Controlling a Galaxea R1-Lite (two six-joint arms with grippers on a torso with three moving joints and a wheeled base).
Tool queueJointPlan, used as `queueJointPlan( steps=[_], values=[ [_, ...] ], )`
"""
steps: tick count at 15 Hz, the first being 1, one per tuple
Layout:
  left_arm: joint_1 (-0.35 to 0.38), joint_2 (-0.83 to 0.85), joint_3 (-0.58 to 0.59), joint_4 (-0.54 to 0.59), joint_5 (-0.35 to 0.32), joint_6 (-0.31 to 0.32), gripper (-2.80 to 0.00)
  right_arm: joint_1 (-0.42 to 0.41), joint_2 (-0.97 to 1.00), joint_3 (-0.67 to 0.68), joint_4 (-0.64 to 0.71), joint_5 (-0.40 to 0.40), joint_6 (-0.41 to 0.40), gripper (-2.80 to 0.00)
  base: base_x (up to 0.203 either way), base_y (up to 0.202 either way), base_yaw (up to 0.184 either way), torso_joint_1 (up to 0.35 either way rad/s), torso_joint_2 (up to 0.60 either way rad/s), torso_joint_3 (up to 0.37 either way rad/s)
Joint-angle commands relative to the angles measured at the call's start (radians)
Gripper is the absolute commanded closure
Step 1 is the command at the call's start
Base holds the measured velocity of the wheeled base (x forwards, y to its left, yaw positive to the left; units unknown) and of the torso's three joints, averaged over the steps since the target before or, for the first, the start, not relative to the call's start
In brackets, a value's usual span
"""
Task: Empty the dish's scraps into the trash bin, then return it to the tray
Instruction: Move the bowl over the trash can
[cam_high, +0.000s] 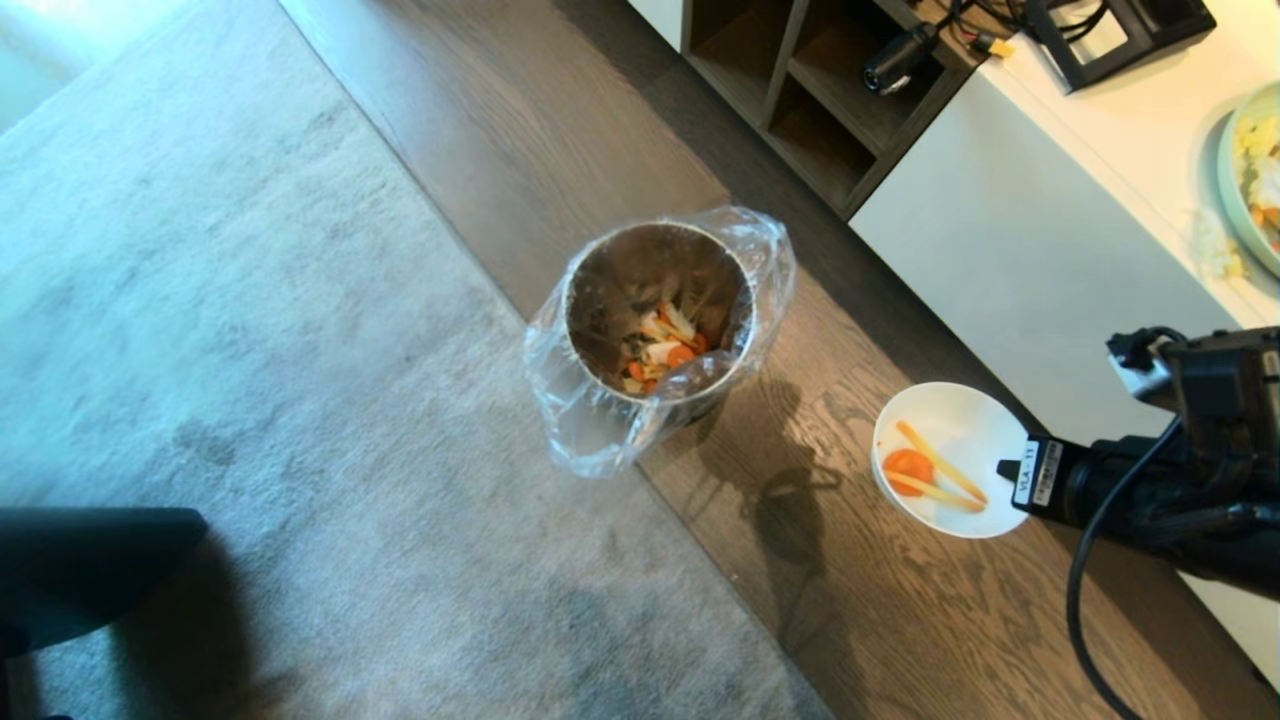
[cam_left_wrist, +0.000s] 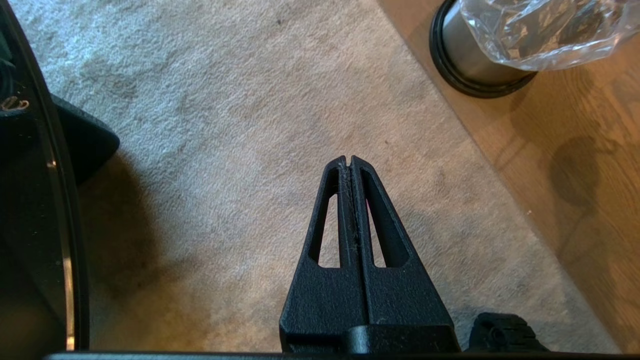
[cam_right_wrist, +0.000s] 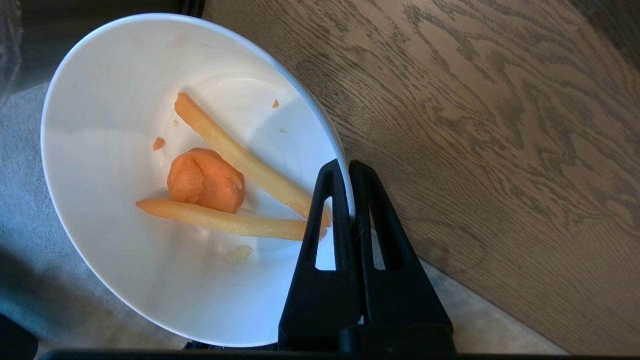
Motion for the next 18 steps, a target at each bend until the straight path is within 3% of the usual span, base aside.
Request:
queueJointPlan(
  steps=[1,10,18],
  values=[
    [0.0,0.0,0.0,0.0,0.0,-0.001,0.0,0.0,-0.002,0.007,-0.001,-0.001,0.004,0.0,0.0,0.0,0.0,0.0,0.0,-0.198],
    [0.0,0.0,0.0,0.0,0.0,-0.001,0.0,-0.004,0.004,-0.011,-0.002,-0.002,-0.004,0.0,0.0,0.0,0.0,0.0,0.0,-0.031],
    [0.0,0.0,0.0,0.0,0.0,-0.001,0.0,-0.003,0.112,-0.326,-0.027,0.002,-0.201,0.0,0.0,0.0,0.0,0.0,0.0,0.0]
  ],
)
